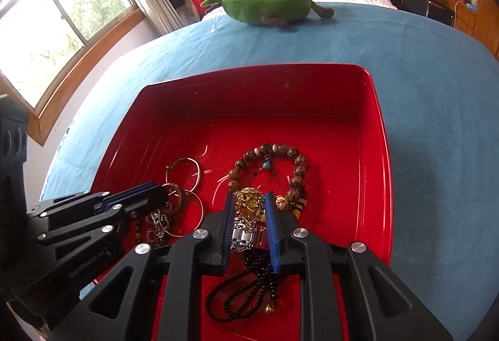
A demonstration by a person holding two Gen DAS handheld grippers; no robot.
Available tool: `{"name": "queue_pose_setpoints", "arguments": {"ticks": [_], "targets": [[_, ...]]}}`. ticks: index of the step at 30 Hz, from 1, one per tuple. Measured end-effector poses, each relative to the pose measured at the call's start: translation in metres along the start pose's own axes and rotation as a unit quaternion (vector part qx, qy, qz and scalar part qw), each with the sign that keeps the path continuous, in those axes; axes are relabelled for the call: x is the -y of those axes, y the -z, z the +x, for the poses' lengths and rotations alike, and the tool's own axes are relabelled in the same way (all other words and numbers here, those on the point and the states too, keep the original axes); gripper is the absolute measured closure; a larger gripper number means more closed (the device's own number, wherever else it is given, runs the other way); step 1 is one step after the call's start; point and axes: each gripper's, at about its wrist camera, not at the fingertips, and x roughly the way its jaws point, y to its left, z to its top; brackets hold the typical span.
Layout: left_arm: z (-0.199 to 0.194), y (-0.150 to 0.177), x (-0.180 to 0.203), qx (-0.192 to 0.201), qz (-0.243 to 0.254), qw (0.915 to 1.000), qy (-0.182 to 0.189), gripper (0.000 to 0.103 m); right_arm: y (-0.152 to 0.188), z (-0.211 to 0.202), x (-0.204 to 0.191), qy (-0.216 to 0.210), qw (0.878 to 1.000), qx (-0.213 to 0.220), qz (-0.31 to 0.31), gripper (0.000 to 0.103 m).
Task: Organize jewelry
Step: 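Open the left gripper to drop the ring while the right gripper releases the gold charm in the tin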
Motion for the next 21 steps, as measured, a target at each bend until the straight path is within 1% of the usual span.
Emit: {"name": "queue_pose_setpoints", "arguments": {"ticks": [2, 4, 8, 15, 17, 19, 21], "targets": [[0.002, 0.0, -0.001, -0.004, -0.004, 1.0, 0.001, 0.095, -0.001, 0.0, 0.001, -0.001, 1.0, 0.001, 0.004, 0.083], [0.002, 0.0, -0.002, -0.005, -0.006, 1.0, -0.002, 0.095, 0.001, -0.003, 0.002, -0.003, 1.0, 0.003, 0.005, 0.08], [-0.002, 0.001, -0.002, -0.002, -0.006, 1.0, 0.002, 0.095, 0.002, -0.01, 0.0, -0.003, 1.0, 0.012, 0.003, 0.08], [-0.025, 0.007, 0.002, 0.023, -0.001, 0.9997, 0.004, 0.095, 0.004, -0.031, -0.005, -0.008, 0.999, 0.035, -0.002, 0.08], [-0.035, 0.01, 0.003, 0.033, -0.002, 0.9995, -0.002, 0.094, 0.007, -0.041, -0.007, -0.004, 0.999, 0.044, -0.003, 0.08], [-0.043, 0.012, 0.003, 0.042, -0.004, 0.9991, -0.005, 0.087, 0.009, -0.048, -0.008, 0.001, 0.999, 0.052, -0.003, 0.08], [-0.053, 0.015, 0.003, 0.057, -0.003, 0.9982, -0.015, 0.073, 0.011, -0.055, -0.009, 0.006, 0.998, 0.058, -0.004, 0.079]]}}
